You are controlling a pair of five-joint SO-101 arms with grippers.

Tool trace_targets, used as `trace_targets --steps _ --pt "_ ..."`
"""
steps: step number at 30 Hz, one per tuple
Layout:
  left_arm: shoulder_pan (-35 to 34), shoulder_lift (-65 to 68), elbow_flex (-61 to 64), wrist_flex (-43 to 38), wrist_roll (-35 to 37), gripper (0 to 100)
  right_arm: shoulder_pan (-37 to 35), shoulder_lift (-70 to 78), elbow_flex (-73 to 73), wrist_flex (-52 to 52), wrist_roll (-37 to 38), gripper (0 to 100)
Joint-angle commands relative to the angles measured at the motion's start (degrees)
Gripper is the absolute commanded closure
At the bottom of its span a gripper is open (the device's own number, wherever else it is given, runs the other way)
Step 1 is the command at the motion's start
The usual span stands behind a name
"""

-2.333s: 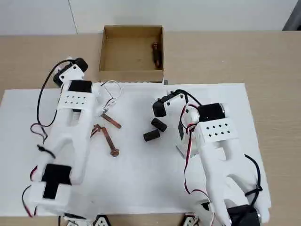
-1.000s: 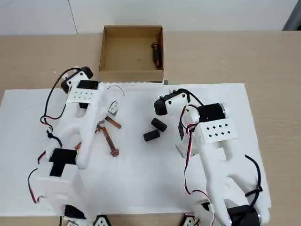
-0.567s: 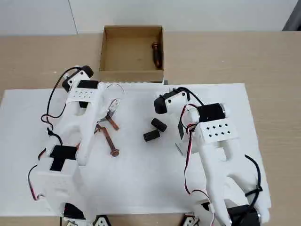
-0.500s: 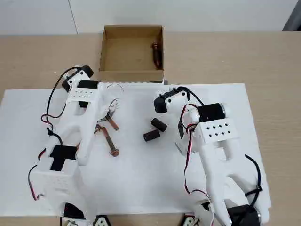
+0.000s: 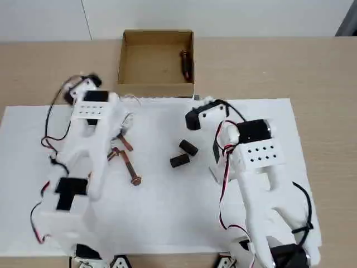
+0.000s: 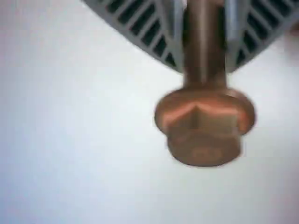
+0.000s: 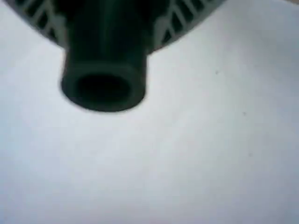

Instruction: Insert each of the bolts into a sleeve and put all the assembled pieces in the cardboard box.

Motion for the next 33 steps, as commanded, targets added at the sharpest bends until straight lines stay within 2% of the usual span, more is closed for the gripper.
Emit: trace_targets --steps 1,5,9,15,19,22,26,33 --pt "3.7 -12.6 -3.1 0.8 -4.1 99 0.5 -2.1 -3.0 0.9 -7.0 99.5" --pt "5.2 -19.9 -2.9 1.1 -7.8 99 0.6 -2.2 -3.0 1.0 -11.5 99.5" --pt "5.2 -24.4 -0.7 1.7 -11.7 99 0.6 -7.9 -3.0 1.0 -11.6 99.5" --pt "5.3 -30.2 -0.2 7.8 -15.4 99 0.6 -19.8 -2.5 0.6 -11.4 99.5" --pt "8.7 -33.7 -0.2 12.0 -19.3 99 0.7 -25.2 0.7 -0.9 -11.4 99.5" --pt "12.2 -38.0 -0.1 12.1 -20.0 99 3.0 -29.0 5.1 -4.6 -11.7 99.5" --pt "16.3 -43.5 3.6 7.9 -20.9 99 5.1 -35.2 11.4 -10.5 -11.7 99.5" --pt "17.8 -57.0 24.8 -5.5 -27.0 99 5.1 -45.8 22.6 -21.0 -11.4 99.6"
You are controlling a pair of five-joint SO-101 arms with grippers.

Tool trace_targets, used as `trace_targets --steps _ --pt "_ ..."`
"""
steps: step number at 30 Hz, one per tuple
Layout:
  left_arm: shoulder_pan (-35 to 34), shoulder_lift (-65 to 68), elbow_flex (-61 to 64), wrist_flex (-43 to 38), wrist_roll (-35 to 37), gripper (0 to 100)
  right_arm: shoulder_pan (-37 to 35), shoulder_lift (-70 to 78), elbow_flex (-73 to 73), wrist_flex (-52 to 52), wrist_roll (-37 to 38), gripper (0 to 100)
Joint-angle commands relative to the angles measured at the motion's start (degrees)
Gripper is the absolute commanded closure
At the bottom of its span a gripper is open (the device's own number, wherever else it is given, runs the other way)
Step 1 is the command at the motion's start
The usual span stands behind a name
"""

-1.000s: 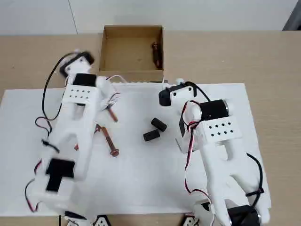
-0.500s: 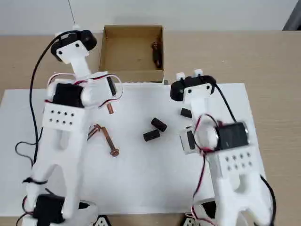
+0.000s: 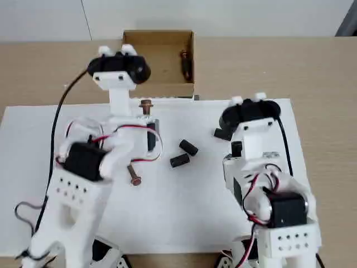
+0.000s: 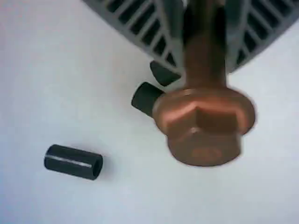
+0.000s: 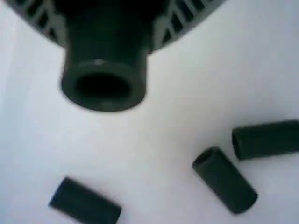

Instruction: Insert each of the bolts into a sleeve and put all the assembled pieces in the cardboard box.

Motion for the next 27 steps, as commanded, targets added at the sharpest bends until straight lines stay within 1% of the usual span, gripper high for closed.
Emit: trace_targets --steps 1,4,7,12,17,23,27 --pt "0.3 -9.1 10.5 -9.1 -3.1 99 0.1 -4.5 3.4 -5.0 -0.2 99.6" --pt "0.3 -15.2 21.8 -16.9 -5.3 99 0.1 -5.8 6.2 -6.9 -0.4 99.6" --pt "0.3 -21.5 31.1 -23.6 -5.6 99 0.1 -6.0 8.5 -8.6 -0.6 99.6" --pt "0.3 -30.6 42.0 -31.3 -5.9 99 0.1 -6.3 13.5 -14.4 -0.6 99.6" --pt "0.3 -38.0 48.8 -35.4 -5.6 99 -0.7 -6.3 19.3 -22.8 -0.6 99.6" --pt "0.3 -45.7 54.4 -36.0 -5.5 100 -9.1 -6.3 25.1 -31.3 -0.6 99.6" --pt "0.3 -52.5 58.7 -36.0 -4.7 100 -12.8 -6.3 28.7 -38.3 -0.6 99.6"
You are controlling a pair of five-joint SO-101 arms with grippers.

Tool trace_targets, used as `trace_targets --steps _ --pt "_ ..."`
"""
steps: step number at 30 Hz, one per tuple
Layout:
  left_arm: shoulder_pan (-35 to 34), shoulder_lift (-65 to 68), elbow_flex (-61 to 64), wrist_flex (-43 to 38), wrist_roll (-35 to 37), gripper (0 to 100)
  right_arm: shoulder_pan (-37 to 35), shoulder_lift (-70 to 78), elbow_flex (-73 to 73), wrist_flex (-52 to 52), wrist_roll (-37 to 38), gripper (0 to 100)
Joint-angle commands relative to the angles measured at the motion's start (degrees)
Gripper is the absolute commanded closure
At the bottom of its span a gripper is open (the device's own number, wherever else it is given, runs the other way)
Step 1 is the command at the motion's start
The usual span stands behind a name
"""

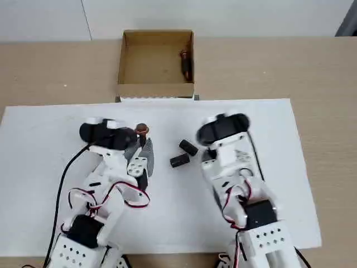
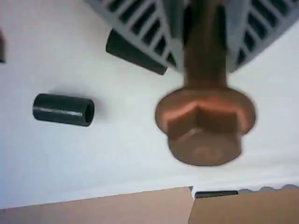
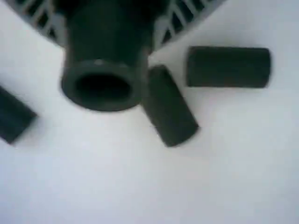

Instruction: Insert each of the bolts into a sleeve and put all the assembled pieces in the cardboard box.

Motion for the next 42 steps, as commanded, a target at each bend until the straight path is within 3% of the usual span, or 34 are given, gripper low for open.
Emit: trace_targets --steps 1,9,16,25,34,42 --pt "0.4 -6.7 2.2 -1.8 1.9 100 -2.7 -0.8 1.2 -5.9 -0.6 99.6" --pt "0.4 -19.9 10.1 -2.1 5.0 100 -5.8 -0.8 4.2 -10.0 -0.5 99.6" --pt "0.4 -19.2 10.1 -4.8 10.5 100 -9.3 -0.8 7.9 -14.7 -0.3 99.6" --pt "0.4 -19.2 10.0 -13.0 10.5 100 -12.9 -0.8 9.8 -18.2 0.0 99.6" --pt "0.9 -19.1 7.6 -12.8 17.4 100 -13.6 -0.8 12.2 -23.2 7.9 99.6" --pt "0.9 -19.1 7.7 -12.8 17.5 100 -13.8 -0.8 13.9 -28.7 11.7 99.6"
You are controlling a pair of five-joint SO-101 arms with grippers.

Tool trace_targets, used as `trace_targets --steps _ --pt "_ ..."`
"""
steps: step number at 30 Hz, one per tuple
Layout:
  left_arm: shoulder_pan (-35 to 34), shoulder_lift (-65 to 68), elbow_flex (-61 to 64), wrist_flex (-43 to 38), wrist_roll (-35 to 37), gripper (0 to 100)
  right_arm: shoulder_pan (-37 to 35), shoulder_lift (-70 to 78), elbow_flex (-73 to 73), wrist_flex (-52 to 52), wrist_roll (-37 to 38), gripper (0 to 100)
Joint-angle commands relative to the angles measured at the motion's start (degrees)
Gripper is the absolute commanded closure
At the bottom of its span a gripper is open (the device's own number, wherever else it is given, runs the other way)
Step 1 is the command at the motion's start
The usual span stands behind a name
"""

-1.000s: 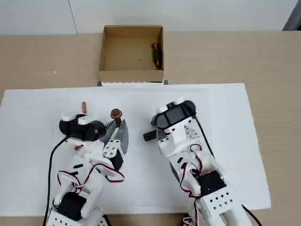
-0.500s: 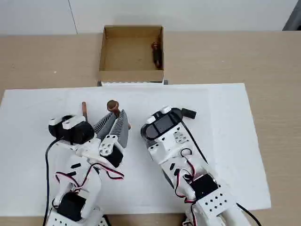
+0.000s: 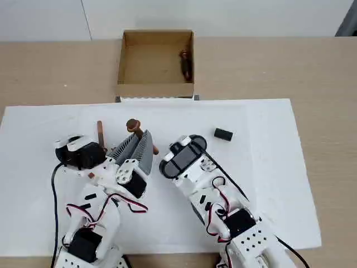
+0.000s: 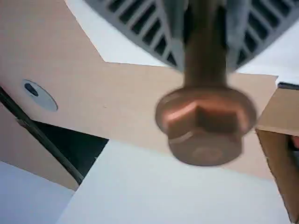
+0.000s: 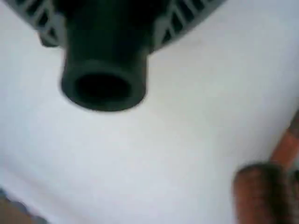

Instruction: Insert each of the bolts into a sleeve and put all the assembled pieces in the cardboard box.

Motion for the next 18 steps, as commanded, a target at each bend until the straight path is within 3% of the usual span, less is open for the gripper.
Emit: trace_targets --steps 1,18 --pt "0.4 -1.1 -2.7 -1.7 0.4 100 -0.7 -0.8 -0.9 -2.0 1.2 99.6" --pt "-2.5 -1.1 -2.8 -2.0 5.3 100 -4.3 -0.9 -3.1 -2.1 1.2 99.6"
